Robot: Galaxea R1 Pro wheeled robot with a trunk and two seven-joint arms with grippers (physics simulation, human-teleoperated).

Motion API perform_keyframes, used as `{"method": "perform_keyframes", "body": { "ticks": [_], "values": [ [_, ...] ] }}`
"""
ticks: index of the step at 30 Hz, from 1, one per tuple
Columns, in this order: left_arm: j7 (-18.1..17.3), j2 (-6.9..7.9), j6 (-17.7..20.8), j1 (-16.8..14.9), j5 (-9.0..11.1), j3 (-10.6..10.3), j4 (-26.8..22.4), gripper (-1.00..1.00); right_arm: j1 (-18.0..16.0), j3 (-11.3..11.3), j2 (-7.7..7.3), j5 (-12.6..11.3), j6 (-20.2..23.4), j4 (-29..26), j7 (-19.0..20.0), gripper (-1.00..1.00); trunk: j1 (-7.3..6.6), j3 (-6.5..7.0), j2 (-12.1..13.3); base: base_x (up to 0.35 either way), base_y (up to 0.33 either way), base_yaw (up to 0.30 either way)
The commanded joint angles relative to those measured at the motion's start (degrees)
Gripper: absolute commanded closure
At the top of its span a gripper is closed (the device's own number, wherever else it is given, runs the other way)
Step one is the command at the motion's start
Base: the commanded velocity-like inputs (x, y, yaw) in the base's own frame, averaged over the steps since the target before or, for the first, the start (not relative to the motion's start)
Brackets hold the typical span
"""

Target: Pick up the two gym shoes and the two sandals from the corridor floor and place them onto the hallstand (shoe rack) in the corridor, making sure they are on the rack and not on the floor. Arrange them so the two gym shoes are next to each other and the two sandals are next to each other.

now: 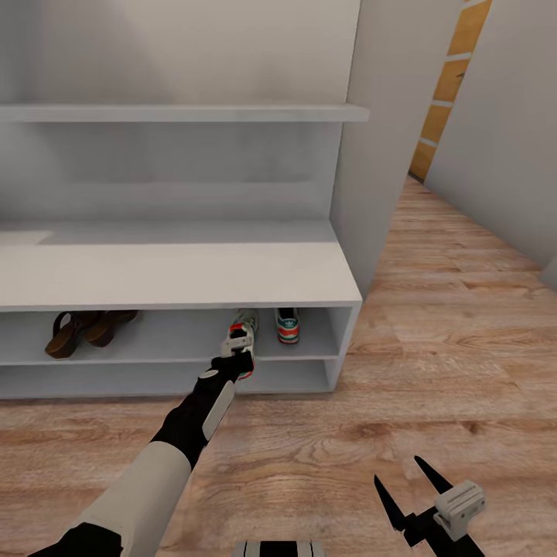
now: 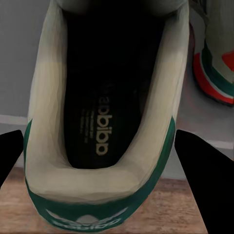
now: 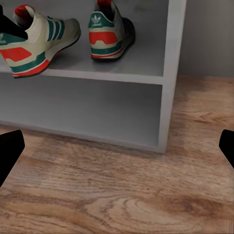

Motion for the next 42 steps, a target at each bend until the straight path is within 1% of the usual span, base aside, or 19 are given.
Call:
{"method": "perform_keyframes", "body": {
  "ticks": [1,14,42],
  "values": [
    [0.0,0.0,0.0,0.0,0.0,0.0,0.0,1.0,0.0,0.0,0.0,0.0,0.0,0.0,0.0,-1.0,0.0,0.0,0.0,0.156,0.0,0.0],
    [0.0,0.0,-0.5,0.0,0.0,0.0,0.0,1.0,0.0,0.9,0.0,0.0,0.1,0.0,-0.1,-1.0,0.0,0.0,0.0,0.047,0.0,0.0],
    [0.0,0.0,-0.5,0.0,0.0,0.0,0.1,1.0,0.0,1.1,0.0,0.0,0.3,0.0,-0.2,-1.0,0.0,0.0,0.0,0.002,0.0,0.0]
  ]
}}
